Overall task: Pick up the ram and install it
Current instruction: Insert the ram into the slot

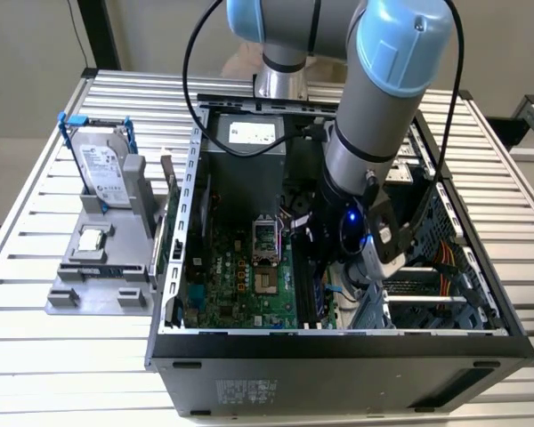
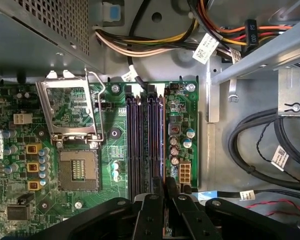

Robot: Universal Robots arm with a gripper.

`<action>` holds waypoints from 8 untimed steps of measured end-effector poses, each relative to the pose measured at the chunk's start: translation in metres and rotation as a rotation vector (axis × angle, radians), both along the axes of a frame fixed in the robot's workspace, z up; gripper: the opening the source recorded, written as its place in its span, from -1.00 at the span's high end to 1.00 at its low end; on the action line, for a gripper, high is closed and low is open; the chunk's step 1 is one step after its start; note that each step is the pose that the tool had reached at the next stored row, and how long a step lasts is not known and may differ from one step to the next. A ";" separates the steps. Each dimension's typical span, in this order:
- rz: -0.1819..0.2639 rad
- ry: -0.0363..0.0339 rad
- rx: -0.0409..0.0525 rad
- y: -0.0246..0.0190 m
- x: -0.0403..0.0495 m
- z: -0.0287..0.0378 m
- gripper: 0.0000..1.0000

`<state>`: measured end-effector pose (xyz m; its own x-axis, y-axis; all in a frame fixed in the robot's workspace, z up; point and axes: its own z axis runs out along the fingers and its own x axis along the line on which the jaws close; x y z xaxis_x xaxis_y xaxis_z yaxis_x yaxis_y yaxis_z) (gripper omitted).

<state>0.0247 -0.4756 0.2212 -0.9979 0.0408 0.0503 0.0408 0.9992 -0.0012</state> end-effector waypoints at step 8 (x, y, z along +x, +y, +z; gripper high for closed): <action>0.000 0.0000 -0.0011 -0.0001 0.0003 -0.0022 1.00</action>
